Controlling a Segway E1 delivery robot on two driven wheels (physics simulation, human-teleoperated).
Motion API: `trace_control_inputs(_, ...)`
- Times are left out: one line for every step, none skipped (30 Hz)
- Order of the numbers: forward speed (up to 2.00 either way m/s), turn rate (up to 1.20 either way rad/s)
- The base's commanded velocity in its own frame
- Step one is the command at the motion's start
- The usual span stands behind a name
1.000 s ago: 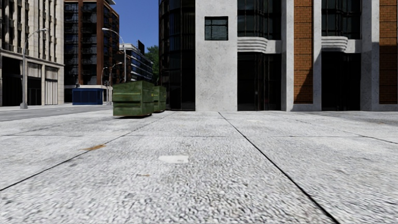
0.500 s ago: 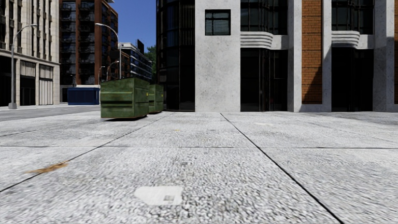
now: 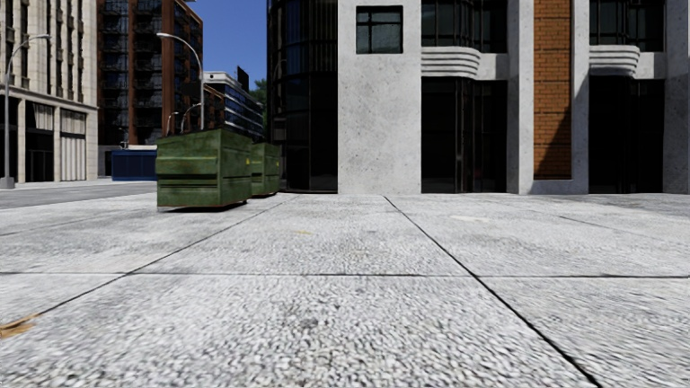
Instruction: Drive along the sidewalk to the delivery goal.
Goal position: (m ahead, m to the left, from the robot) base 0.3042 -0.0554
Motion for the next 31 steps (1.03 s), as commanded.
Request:
trace_control_inputs(0.12,0.0)
trace_control_inputs(0.0,0.0)
trace_control_inputs(0.0,0.0)
trace_control_inputs(0.0,0.0)
trace_control_inputs(0.0,0.0)
trace_control_inputs(0.0,0.0)
trace_control_inputs(0.0,0.0)
trace_control_inputs(0.0,0.0)
trace_control_inputs(0.0,0.0)
trace_control_inputs(0.0,0.0)
trace_control_inputs(0.0,0.0)
trace_control_inputs(0.0,0.0)
trace_control_inputs(0.0,0.0)
trace_control_inputs(0.0,0.0)
trace_control_inputs(0.0,0.0)
trace_control_inputs(0.0,0.0)
trace_control_inputs(0.0,0.0)
trace_control_inputs(0.0,0.0)
trace_control_inputs(0.0,0.0)
trace_control_inputs(0.0,0.0)
trace_control_inputs(0.0,0.0)
trace_control_inputs(0.0,0.0)
trace_control_inputs(0.0,0.0)
trace_control_inputs(0.0,0.0)
trace_control_inputs(0.0,0.0)
trace_control_inputs(0.0,0.0)
trace_control_inputs(0.0,0.0)
trace_control_inputs(0.0,0.0)
trace_control_inputs(0.0,0.0)
trace_control_inputs(0.0,0.0)
trace_control_inputs(0.0,0.0)
